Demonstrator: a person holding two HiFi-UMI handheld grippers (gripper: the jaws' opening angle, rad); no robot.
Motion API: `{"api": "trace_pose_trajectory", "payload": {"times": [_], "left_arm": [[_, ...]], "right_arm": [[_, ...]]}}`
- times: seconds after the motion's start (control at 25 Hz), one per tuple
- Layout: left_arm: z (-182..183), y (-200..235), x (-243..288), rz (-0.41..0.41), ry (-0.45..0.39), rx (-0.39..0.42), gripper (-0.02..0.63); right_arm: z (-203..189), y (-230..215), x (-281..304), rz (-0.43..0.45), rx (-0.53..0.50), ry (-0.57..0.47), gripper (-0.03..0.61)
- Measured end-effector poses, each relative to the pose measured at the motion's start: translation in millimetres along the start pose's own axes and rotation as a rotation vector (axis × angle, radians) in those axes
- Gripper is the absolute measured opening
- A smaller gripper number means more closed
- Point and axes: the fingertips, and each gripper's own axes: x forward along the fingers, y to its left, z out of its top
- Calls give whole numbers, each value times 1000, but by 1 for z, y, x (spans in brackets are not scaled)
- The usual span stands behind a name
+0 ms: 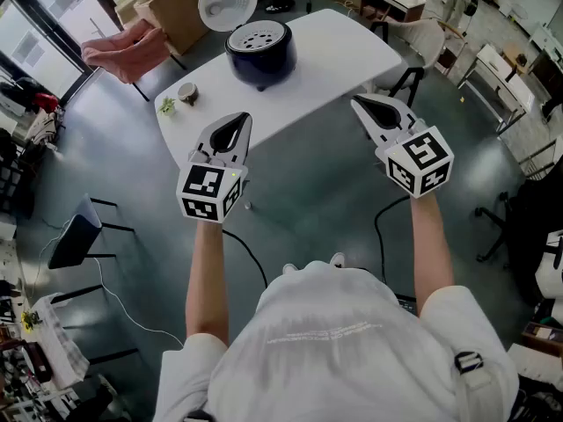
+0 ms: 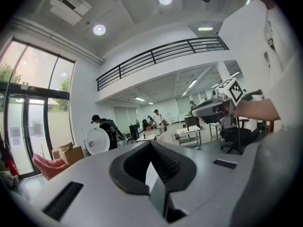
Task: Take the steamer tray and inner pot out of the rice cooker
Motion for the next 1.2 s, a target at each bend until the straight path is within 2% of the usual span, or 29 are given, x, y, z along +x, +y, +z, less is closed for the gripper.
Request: {"api": "trace_pose_trajectory", "payload": {"times": [0.2, 0.4, 0.6, 0.8, 1.0, 1.08, 1.12, 1.2], "left_arm": [[3, -10, 7, -16, 1, 53, 14], [-1, -6, 8, 17, 10, 28, 15], [1, -11, 14, 31, 17, 23, 15], [2, -25, 23, 33, 36, 36, 15], [-3, -40, 32, 43, 66, 40, 17], [-4, -43, 36, 57, 78, 34, 18], [-5, -45, 39, 62, 81, 23, 23], [-6, -50, 44, 69, 90, 5, 125]], "right_arm": [[-5, 0, 2, 21, 2, 9, 25], [-11, -7, 0, 10, 48, 1, 25], [-22, -19, 0, 5, 43, 21, 25], [-22, -31, -10, 29, 89, -30, 25], [-38, -43, -19, 73, 18, 27, 25], [-43, -55, -24, 69, 27, 19, 26], [-45, -60, -27, 65, 37, 10, 28], [-48, -67, -31, 71, 46, 3, 39]]}}
